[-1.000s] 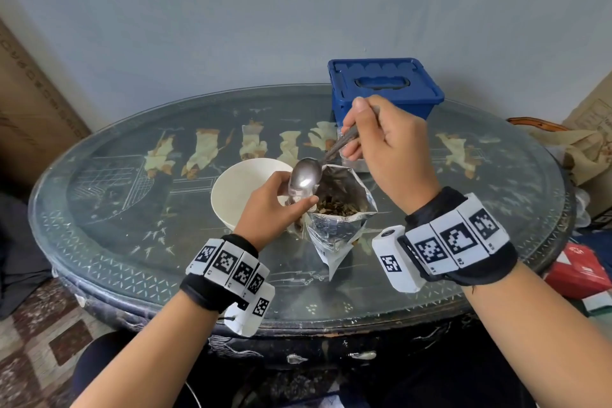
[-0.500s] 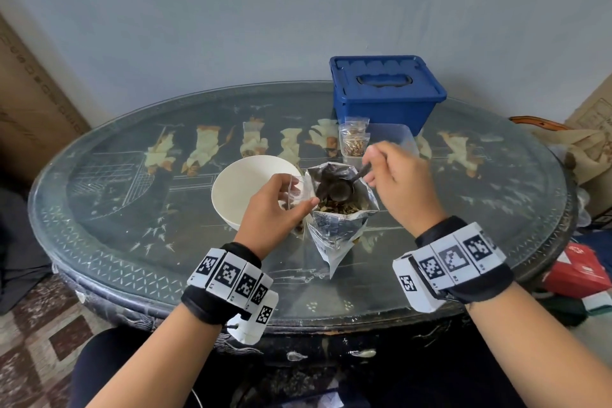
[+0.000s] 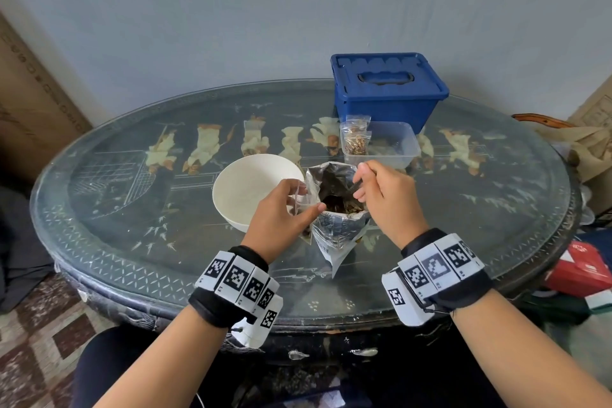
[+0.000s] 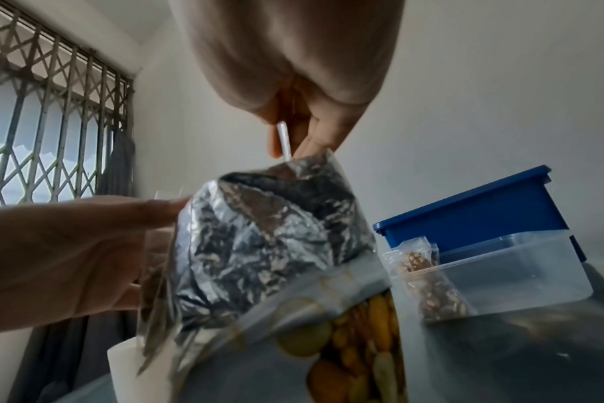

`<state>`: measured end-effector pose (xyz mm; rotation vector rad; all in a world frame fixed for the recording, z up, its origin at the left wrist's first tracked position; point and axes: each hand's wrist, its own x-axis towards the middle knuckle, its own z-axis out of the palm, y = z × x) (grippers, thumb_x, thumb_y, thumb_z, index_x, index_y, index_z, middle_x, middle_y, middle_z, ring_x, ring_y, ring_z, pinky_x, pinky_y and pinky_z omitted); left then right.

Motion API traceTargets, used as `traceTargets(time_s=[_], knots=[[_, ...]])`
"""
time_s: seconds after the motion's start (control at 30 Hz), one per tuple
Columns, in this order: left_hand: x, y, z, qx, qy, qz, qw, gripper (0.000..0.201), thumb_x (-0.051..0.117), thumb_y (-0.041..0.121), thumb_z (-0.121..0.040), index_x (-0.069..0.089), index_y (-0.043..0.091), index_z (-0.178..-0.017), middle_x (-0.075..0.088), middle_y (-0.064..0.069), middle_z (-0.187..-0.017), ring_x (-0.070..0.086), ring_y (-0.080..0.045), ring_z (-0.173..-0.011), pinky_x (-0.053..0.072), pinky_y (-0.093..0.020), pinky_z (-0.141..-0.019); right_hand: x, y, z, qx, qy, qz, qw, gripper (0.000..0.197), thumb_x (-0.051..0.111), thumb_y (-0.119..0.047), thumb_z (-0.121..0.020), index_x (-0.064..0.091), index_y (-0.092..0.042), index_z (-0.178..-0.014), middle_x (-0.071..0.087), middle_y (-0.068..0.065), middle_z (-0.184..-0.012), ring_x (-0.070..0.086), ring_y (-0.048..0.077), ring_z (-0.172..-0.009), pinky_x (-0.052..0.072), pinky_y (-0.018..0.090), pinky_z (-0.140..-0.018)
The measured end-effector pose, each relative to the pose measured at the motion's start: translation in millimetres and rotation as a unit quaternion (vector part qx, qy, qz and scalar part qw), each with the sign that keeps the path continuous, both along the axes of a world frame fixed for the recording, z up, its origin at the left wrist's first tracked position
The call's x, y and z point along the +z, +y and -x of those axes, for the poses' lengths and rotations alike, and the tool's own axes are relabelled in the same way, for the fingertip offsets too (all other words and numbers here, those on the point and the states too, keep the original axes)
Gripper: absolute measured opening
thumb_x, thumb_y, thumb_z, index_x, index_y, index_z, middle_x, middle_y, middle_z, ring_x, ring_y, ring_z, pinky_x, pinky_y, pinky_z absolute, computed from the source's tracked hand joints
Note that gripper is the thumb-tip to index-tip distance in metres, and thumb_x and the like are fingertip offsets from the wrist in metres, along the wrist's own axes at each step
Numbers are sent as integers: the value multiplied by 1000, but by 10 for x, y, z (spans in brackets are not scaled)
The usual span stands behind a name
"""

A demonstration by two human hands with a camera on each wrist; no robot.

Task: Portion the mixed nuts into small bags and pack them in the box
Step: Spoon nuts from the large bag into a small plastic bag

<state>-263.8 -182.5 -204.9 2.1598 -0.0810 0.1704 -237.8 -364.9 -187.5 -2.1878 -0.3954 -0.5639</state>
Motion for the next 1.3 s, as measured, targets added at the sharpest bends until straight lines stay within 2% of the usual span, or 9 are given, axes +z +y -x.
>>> traceTargets(time_s=[0.17,0.33,0.43,0.63,0.77,0.9,1.03,1.23,1.3], knots=[[-7,-15,3,-1,2,7,1000,46,67,37,-80,52,12,-116,59,4,-111,53,-11,-96,37,-15,-73,12,38,-15,-22,23,-12,999,30,42,-16,-98,59,-6,-75,61,4,-57,56,-3,-48,46,16,-58],[5,-16,9,-1,6,4,1000,47,66,37,-81,51,11,-117,59,1,-115,51,-11,-97,37,-17,-76,32,75,-34,-52,100,-58,992,34,37,-20,-100,58,-6,-77,59,-1,-57,56,-8,-47,50,25,-57],[6,-15,17,-2,7,5,1000,46,66,36,-81,51,12,-117,59,1,-115,52,-11,-98,37,-18,-77,73,62,-40,-65,128,-92,985,36,35,-20,-101,56,-7,-75,57,-2,-57,56,-5,-45,49,24,-57],[10,-21,29,-5,4,6,1000,43,66,36,-82,52,13,-115,58,5,-111,52,-11,-97,36,-18,-76,131,2,-52,-100,153,-150,972,39,33,-22,-101,54,-7,-72,61,8,-57,56,4,-41,46,13,-47],[14,-7,34,-5,2,-1,1000,43,66,35,-82,52,13,-115,56,9,-107,53,-11,-97,36,-15,-76,165,-58,-72,-121,183,-213,952,39,33,-22,-101,55,-5,-74,62,6,-59,57,9,-40,50,21,-47],[28,15,38,-6,1,-7,1000,44,67,37,-80,53,13,-114,57,8,-107,52,-11,-93,35,-13,-72,149,-109,-79,-134,201,-239,941,40,34,-22,-102,54,-10,-69,63,6,-60,60,15,-43,54,30,-54],[68,53,8,-14,-9,-24,1000,45,70,37,-78,55,10,-112,57,4,-100,52,-11,-83,38,-3,-64,170,-184,-101,-154,206,-274,927,40,34,-22,-101,54,-12,-68,62,8,-62,60,15,-46,55,36,-58],[158,92,-64,-32,-12,-29,999,42,70,39,-77,55,13,-107,60,-4,-87,49,-9,-70,39,-10,-63,261,-294,-109,-163,190,-308,918,38,35,-23,-101,55,-11,-71,63,9,-67,59,9,-43,52,21,-48],[209,102,-98,-44,-8,-48,998,41,70,38,-78,54,14,-108,58,0,-86,51,-11,-74,40,-9,-63,304,-326,-113,-164,183,-318,916,38,35,-23,-101,54,-11,-71,62,10,-65,59,8,-42,51,19,-45]])
